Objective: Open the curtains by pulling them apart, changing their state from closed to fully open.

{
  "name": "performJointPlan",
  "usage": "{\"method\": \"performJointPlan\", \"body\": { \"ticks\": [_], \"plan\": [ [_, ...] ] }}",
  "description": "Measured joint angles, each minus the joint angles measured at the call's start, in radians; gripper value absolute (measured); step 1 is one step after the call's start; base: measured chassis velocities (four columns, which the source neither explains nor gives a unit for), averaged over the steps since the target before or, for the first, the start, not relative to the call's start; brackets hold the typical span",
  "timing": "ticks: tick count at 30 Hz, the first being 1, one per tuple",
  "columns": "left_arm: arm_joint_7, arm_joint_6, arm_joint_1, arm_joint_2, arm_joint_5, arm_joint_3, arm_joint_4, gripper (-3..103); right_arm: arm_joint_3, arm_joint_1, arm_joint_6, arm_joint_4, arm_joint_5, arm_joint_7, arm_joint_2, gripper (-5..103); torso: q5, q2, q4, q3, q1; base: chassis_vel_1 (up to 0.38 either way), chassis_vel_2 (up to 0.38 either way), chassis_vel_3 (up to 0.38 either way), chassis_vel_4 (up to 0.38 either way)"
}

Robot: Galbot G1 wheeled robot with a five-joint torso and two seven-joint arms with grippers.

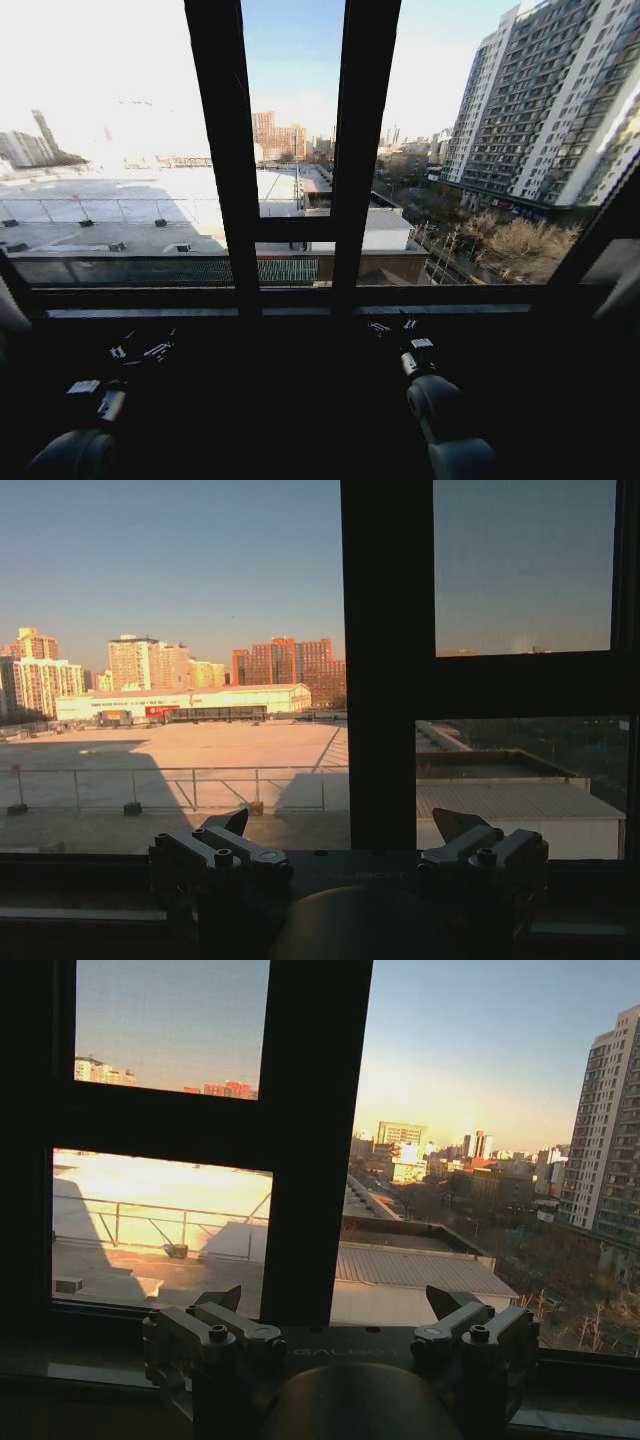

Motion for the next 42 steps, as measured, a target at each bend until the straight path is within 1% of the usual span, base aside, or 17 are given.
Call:
{"method": "performJointPlan", "body": {
  "ticks": [21, 24, 26, 28, 32, 36, 38, 39, 40, 41, 42],
  "plan": [
    [0.005, -0.003, -0.004, -0.003, 0.000, 0.007, 0.003, 100, 0.000, 0.000, 0.002, -0.010, -0.003, -0.001, 0.005, 100, 0.0004, 0.000, 0.0000, 0.000, 0.000, 0.058, -0.350, -0.062, 0.347],
    [0.005, -0.003, -0.004, -0.003, 0.000, 0.008, 0.004, 100, 0.001, 0.001, 0.008, -0.012, -0.003, -0.001, 0.005, 100, 0.0001, 0.000, 0.0002, 0.000, 0.000, 0.046, -0.372, -0.038, 0.377],
    [0.005, -0.003, -0.004, -0.004, 0.000, 0.010, 0.006, 100, 0.000, 0.002, 0.026, -0.018, -0.001, -0.001, 0.004, 100, -0.0009, 0.000, 0.0002, 0.000, 0.000, 0.029, -0.367, -0.015, 0.315],
    [0.005, -0.006, -0.004, -0.004, 0.000, 0.010, 0.006, 100, 0.000, 0.003, 0.042, -0.023, 0.001, -0.001, 0.004, 100, 0.0011, 0.001, -0.0001, 0.000, -0.001, 0.005, -0.251, -0.005, 0.242],
    [0.006, -0.009, -0.003, -0.005, 0.000, 0.011, 0.009, 100, -0.004, 0.009, 0.051, -0.028, 0.003, -0.001, 0.004, 100, 0.0006, 0.000, 0.0000, 0.000, 0.000, 0.007, -0.116, -0.008, 0.149],
    [0.006, -0.037, 0.002, -0.008, -0.005, 0.020, 0.017, 100, -0.008, 0.012, 0.051, -0.026, 0.004, 0.001, 0.005, 100, -0.0008, 0.000, 0.0002, 0.000, 0.001, -0.007, 0.063, 0.004, -0.072],
    [0.007, -0.046, 0.007, -0.011, -0.008, 0.022, 0.018, 100, -0.012, 0.013, 0.045, -0.017, 0.011, 0.013, 0.007, 100, -0.0002, 0.000, 0.0003, 0.000, 0.001, 0.008, 0.099, 0.005, -0.084],
    [0.008, -0.048, 0.010, -0.011, -0.011, 0.023, 0.017, 100, -0.012, 0.013, 0.040, -0.013, 0.021, 0.017, 0.008, 100, -0.0001, 0.000, 0.0003, 0.000, 0.001, 0.014, 0.056, 0.004, -0.071],
    [0.012, -0.051, 0.017, -0.013, -0.016, 0.024, 0.015, 100, -0.014, 0.014, 0.028, -0.003, 0.060, 0.023, 0.008, 100, -0.0001, 0.000, 0.0003, 0.000, 0.001, 0.003, 0.056, 0.006, -0.010],
    [0.012, -0.051, 0.017, -0.013, -0.016, 0.024, 0.015, 100, -0.014, 0.014, 0.028, -0.003, 0.060, 0.023, 0.008, 100, -0.0001, 0.000, 0.0003, 0.000, 0.001, 0.003, 0.056, 0.006, -0.010],
    [0.019, -0.053, 0.026, -0.015, -0.026, 0.025, 0.011, 100, -0.016, 0.014, 0.012, 0.010, 0.108, 0.032, 0.007, 100, 0.0000, 0.000, 0.0002, 0.000, 0.001, 0.000, 0.000, 0.000, 0.000]
  ]
}}
